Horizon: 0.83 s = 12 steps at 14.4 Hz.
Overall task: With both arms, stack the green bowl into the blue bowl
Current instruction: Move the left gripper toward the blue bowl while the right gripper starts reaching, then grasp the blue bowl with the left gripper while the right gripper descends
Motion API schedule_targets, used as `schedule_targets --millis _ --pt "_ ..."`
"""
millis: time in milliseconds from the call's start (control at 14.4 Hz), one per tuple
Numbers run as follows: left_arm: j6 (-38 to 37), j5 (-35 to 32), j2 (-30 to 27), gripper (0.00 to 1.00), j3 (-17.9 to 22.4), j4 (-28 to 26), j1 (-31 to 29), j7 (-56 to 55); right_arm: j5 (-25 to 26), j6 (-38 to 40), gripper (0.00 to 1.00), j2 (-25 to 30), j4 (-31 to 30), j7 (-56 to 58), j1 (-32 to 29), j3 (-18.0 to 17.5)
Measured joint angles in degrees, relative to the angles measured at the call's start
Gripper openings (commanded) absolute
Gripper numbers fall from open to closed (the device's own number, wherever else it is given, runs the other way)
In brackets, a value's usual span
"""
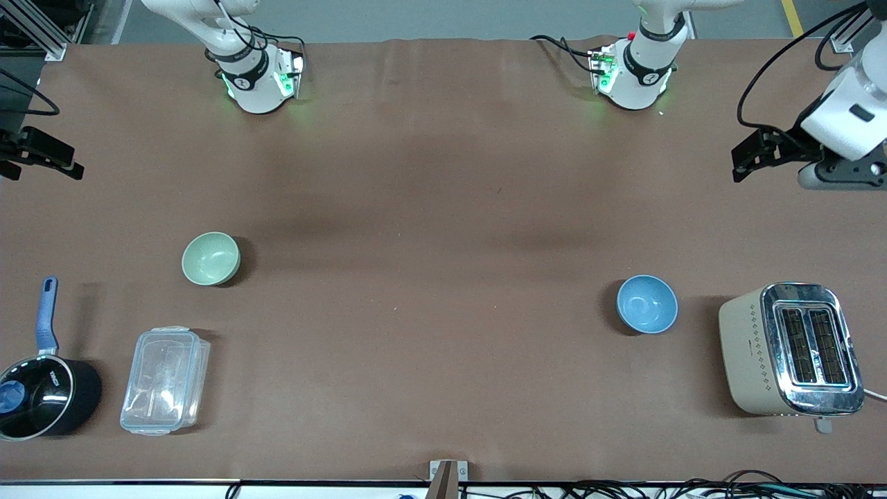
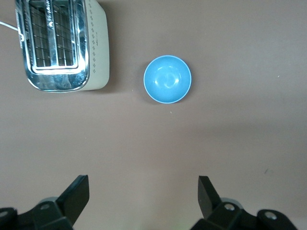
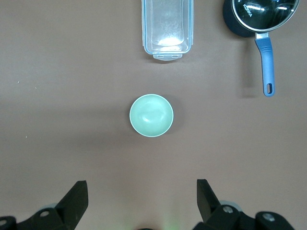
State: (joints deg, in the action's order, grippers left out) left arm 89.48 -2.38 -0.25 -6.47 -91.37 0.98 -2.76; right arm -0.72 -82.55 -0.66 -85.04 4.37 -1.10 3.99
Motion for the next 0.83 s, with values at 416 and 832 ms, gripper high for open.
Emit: schedule_targets --millis 416,832 --pt "12.71 0.0 14.48 1.0 0.07 -2.92 -1.6 1.52 0.0 -0.09 1.0 -0.14 -0.58 0.09 0.0 0.0" --pt "35.25 -1.65 22.15 1.0 0.18 -14.81 -1.91 -0.43 0.15 -14.57 1.0 -1.43 -15.55 1.25 -0.02 0.38"
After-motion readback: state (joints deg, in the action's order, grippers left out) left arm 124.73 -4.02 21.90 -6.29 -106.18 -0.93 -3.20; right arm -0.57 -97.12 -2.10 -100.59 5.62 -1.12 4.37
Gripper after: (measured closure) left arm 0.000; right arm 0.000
